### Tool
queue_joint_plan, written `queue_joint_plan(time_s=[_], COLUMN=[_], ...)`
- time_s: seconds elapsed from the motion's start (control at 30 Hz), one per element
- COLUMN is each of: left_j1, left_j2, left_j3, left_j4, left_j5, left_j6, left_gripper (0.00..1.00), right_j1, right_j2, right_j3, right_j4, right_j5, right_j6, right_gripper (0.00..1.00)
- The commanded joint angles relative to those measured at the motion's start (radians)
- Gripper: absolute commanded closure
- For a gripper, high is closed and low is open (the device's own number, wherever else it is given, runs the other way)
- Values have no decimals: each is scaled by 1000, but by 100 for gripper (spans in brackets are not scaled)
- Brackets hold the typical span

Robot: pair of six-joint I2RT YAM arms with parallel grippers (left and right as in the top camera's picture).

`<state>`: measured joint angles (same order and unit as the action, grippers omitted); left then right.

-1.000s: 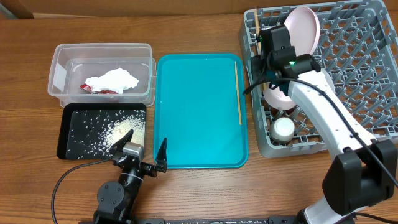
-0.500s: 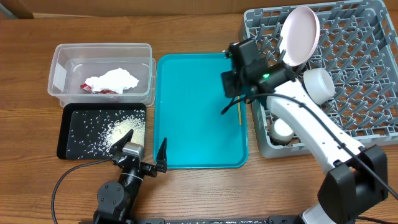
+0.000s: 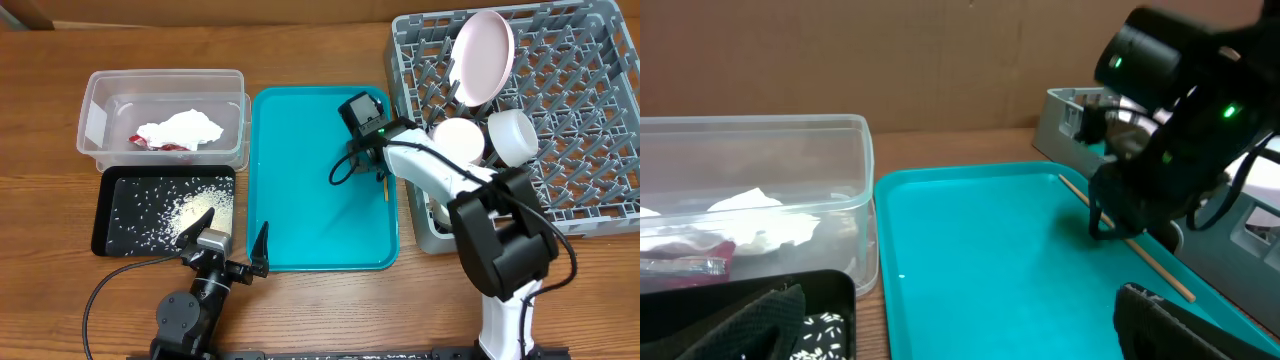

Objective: Sort waste into correct bins and load items into the dishwasher
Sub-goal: 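Return right gripper to the tray and grasp the second chopstick, then carry the second chopstick to the rack and release it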

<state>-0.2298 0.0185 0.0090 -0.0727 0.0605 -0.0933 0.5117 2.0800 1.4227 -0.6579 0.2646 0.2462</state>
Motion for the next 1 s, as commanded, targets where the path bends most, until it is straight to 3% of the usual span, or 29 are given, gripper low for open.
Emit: queue_joint_plan(time_s=[0.0, 0.1, 0.23, 0.4, 0.53, 0.73, 0.8, 0.97], left_j1=[-5, -5, -5, -5, -5, -5, -5, -5], left_j2=[-5, -5, -5, -5, -5, -5, -5, -5], left_j3=[-4, -4, -4, -4, -4, -4, -4, -4], left_j4=[0, 0, 0, 0, 0, 0, 0, 0], left_j5=[3, 3, 3, 3, 3, 3, 3, 3], left_j6=[12, 12, 12, 12, 12, 12, 12, 12], left_gripper=[0, 0, 0, 0, 0, 0, 0, 0], right_j1=[-3, -3, -2, 0, -11, -81, -132, -209], right_j2=[39, 51, 56, -10, -162, -307, -301, -237], right_j3=[-2, -2, -1, 70, 170, 195, 194, 181], right_j4=[11, 4, -28, -143, -216, -142, -89, -10], right_j5=[61, 9, -119, -136, -95, 58, 59, -1], right_j6=[24, 23, 24, 18, -14, -71, -180, -246], right_gripper=[56, 64, 96, 96, 96, 96, 96, 96])
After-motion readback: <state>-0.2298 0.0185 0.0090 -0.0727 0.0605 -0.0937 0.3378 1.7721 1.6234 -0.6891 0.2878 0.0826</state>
